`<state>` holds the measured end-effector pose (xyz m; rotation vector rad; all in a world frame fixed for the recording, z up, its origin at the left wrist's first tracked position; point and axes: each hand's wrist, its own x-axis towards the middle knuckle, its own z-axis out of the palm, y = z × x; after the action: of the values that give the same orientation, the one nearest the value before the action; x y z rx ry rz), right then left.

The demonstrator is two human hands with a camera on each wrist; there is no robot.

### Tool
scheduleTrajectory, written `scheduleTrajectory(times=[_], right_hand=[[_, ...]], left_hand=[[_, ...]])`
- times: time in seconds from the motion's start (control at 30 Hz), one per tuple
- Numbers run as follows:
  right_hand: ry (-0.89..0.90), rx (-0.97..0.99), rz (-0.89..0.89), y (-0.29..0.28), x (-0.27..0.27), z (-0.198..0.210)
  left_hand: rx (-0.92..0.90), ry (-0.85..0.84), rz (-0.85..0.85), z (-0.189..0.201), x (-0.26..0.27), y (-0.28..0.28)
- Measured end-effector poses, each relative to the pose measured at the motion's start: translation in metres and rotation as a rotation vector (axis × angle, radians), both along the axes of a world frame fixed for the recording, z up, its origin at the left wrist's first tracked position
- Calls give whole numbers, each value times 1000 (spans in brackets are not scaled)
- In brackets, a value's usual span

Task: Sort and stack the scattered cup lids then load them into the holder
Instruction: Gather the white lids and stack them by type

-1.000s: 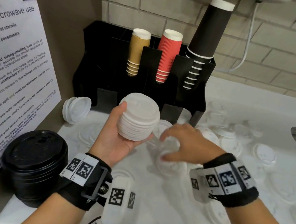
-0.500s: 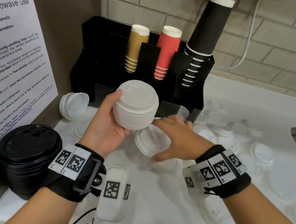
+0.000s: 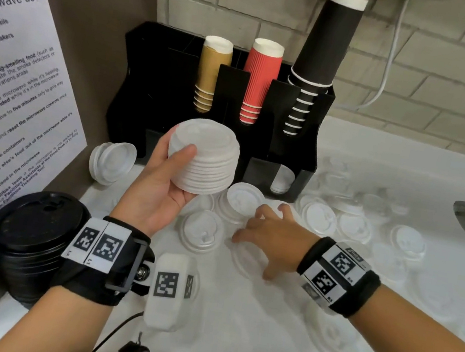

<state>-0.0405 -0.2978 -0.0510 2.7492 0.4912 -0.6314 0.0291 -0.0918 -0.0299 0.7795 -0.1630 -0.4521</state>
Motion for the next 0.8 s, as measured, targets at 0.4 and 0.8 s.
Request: scheduleTrajectory(times=[0.4,0.8], right_hand=[[-111,1177,-379,-22,-12,44],[-622,1468,-415,24,3,56]], left_hand=[[-4,-117,-101,-8,5,-2],[200,-215,-291,-17,-6,-6]])
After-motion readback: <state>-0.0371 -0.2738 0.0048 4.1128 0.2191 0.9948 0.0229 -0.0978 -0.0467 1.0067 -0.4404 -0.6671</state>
